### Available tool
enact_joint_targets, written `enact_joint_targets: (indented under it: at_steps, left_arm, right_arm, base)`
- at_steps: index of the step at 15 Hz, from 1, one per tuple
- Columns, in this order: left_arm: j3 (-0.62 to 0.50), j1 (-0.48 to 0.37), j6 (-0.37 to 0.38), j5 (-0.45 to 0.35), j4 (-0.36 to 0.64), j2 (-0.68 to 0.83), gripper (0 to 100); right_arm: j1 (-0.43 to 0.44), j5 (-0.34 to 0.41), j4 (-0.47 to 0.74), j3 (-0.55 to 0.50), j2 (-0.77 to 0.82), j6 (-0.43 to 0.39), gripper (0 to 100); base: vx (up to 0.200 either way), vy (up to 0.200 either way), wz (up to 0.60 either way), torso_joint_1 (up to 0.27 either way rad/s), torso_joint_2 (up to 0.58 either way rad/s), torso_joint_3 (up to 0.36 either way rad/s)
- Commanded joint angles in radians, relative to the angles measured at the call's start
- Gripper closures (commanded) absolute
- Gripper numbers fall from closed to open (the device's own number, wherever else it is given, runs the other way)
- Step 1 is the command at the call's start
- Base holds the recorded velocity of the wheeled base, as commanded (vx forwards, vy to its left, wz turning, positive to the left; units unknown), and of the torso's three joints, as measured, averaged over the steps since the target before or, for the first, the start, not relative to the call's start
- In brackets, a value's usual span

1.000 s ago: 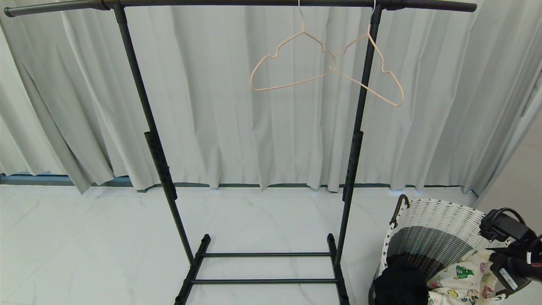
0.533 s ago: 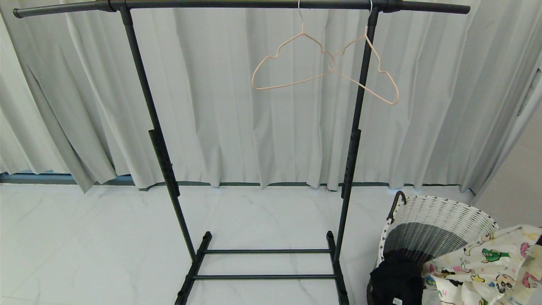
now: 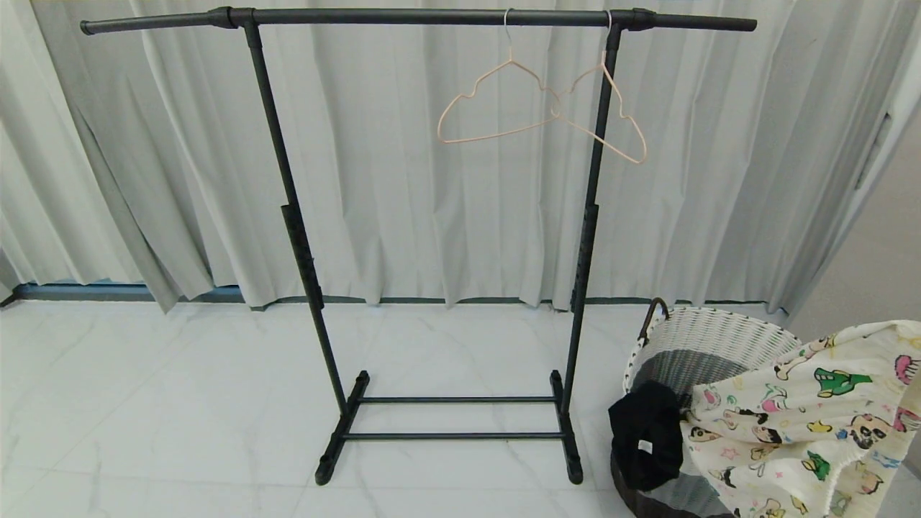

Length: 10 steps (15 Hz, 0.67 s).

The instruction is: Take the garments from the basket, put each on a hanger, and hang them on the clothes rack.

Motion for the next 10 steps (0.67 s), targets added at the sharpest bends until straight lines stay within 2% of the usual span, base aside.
enact_joint_targets:
  at_steps: [1, 3, 6, 10]
  left_arm:
    - [0.0, 0.001, 0.006, 0.0, 0.0, 0.0, 0]
    - [0.0, 0.001, 0.006, 0.0, 0.0, 0.0, 0]
    - [0.0, 0.001, 0.035, -0.004, 0.004, 0.0, 0]
    - [0.0, 0.001, 0.054, -0.003, 0.003, 0.0, 0]
  right_arm:
    - [0.094, 0.0, -0.001, -0.062, 0.056, 0.037, 100]
    - [0.198, -0.001, 0.007, -0.113, 0.095, 0.107, 100]
    - [0.305, 0.002, 0.024, -0.115, 0.164, 0.169, 100]
    - [0.491, 0.002, -0.047, -0.118, 0.283, 0.371, 100]
  base:
    - [0.0, 0.0, 0.0, 0.0, 0.0, 0.0]
    - [0.0, 0.0, 0.0, 0.0, 0.0, 0.0]
    - [0.0, 0.0, 0.0, 0.0, 0.0, 0.0]
    - [0.0, 0.0, 0.0, 0.0, 0.0, 0.0]
